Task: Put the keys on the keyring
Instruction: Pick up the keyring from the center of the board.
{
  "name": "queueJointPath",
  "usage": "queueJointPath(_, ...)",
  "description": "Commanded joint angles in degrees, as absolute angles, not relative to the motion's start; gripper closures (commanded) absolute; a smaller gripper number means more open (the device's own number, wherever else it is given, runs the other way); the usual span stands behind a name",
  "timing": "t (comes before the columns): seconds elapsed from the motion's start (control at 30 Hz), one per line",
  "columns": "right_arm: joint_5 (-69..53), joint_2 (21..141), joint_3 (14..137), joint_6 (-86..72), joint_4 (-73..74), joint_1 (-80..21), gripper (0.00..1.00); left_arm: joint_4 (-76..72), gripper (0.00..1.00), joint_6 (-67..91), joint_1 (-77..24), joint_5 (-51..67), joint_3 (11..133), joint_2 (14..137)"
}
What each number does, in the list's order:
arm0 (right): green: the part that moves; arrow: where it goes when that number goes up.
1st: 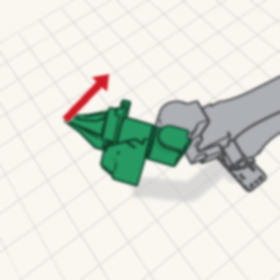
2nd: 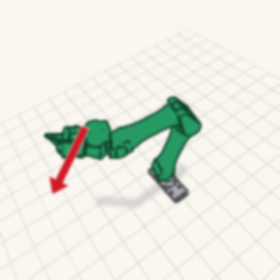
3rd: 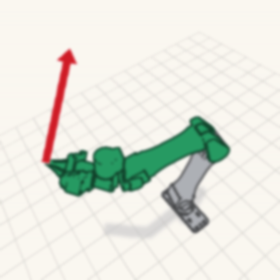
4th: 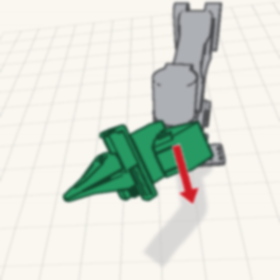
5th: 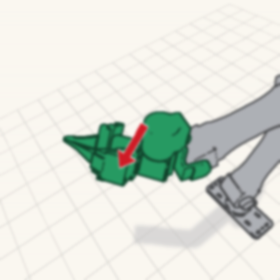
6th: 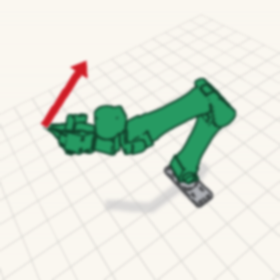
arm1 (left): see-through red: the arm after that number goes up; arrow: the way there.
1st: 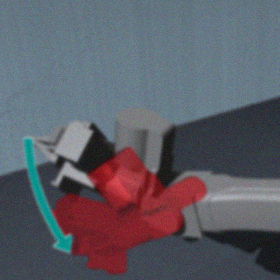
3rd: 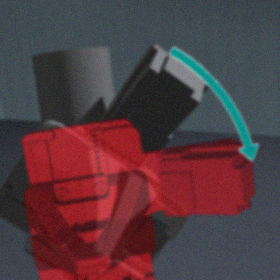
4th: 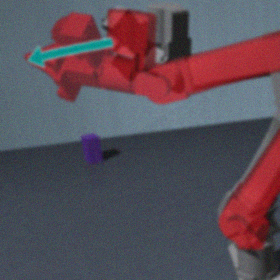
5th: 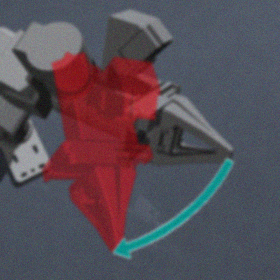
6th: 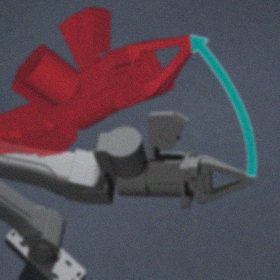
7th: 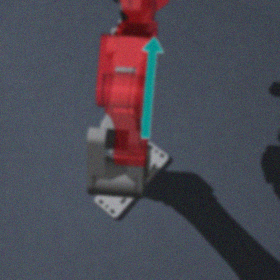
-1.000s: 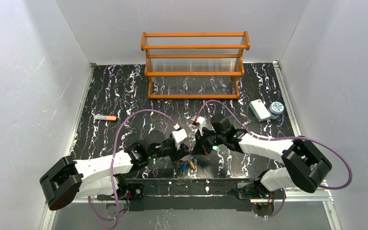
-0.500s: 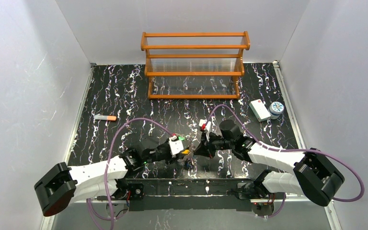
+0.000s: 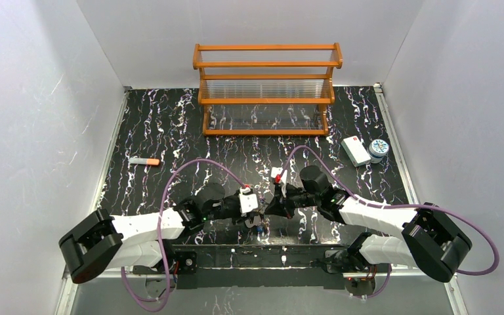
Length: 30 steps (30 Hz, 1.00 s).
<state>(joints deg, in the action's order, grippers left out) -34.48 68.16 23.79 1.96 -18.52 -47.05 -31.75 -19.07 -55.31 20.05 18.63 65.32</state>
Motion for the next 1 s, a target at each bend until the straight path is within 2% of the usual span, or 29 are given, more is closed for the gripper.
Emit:
queueJointPath(0.0,-36.58,66.79,24.16,3.68,-21.73,-47.7,0.99,-35.64,0.7,-18.96,-55.55,23.6,20.48,66.09)
queueJointPath(0.2,-36.66,66.96,24.43,3.78,-21.04,-47.86,0.99,-35.95,0.8,-18.44,-55.55,25.22,20.57,67.88)
queueJointPath(0.3,-36.6,66.97,24.56,3.82,-20.9,-47.9,0.99,-34.9,0.98,-18.79,-55.48,25.78,20.84,68.39)
queueJointPath(0.33,-36.53,66.97,24.56,3.86,-20.85,-47.9,0.99,-33.83,1.0,-19.21,-55.46,25.98,21.24,68.64)
queueJointPath(0.63,-32.69,64.58,23.96,3.07,-21.87,-47.9,0.99,-30.35,1.0,-19.58,-55.37,26.68,22.77,68.64)
queueJointPath(0.67,-32.05,64.19,23.87,2.84,-22.0,-47.9,0.93,-30.36,1.0,-19.33,-55.37,26.19,22.69,68.38)
queueJointPath(0.83,-27.48,60.75,22.55,-0.8,-24.88,-47.9,0.44,-30.17,1.0,-17.41,-55.37,22.52,21.75,66.6)
queueJointPath(0.97,-19.49,56.03,20.02,-6.39,-28.95,-47.82,0.11,-30.15,1.0,-16.54,-55.37,19.13,20.01,63.85)
